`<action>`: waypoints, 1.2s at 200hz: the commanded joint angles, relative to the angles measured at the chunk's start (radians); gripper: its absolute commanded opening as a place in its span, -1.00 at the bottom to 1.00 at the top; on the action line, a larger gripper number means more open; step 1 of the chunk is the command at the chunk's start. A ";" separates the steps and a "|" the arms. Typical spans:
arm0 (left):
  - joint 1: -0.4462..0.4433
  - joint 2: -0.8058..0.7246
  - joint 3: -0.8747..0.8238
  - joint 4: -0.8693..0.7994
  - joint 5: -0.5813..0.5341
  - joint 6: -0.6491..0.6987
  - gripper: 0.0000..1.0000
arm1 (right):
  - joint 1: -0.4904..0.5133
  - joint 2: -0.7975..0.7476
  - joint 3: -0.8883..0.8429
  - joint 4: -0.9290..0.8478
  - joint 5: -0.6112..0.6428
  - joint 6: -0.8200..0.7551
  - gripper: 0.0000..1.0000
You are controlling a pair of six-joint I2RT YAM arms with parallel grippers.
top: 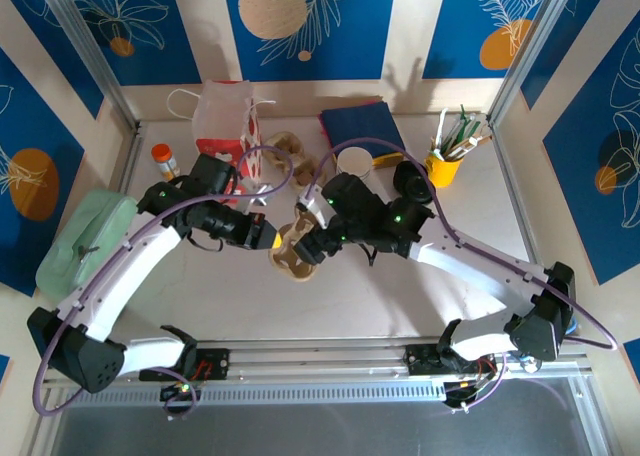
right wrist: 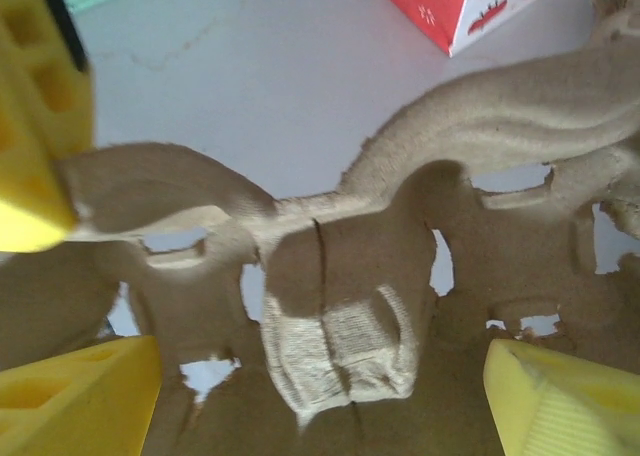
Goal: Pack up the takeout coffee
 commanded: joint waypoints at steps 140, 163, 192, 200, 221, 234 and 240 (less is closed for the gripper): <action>0.004 -0.010 0.004 0.005 0.073 0.021 -1.00 | 0.036 -0.026 -0.029 0.029 0.096 -0.040 0.52; 0.003 0.000 0.009 0.006 0.083 0.023 -1.00 | 0.036 -0.030 -0.042 0.045 0.080 -0.046 0.52; 0.003 0.006 0.009 0.013 0.084 0.019 -1.00 | 0.036 -0.025 -0.044 0.049 0.079 -0.047 0.50; 0.003 0.007 0.009 0.014 0.085 0.016 -1.00 | 0.035 -0.025 -0.044 0.051 0.077 -0.048 0.47; 0.003 0.008 0.011 0.020 0.087 0.013 -1.00 | 0.031 -0.022 -0.045 0.050 0.075 -0.048 0.42; 0.003 0.007 0.011 0.020 0.085 0.012 -1.00 | 0.030 -0.021 -0.047 0.049 0.071 -0.048 0.38; 0.003 0.009 0.012 0.020 0.085 0.011 -1.00 | 0.028 -0.020 -0.049 0.050 0.071 -0.048 0.36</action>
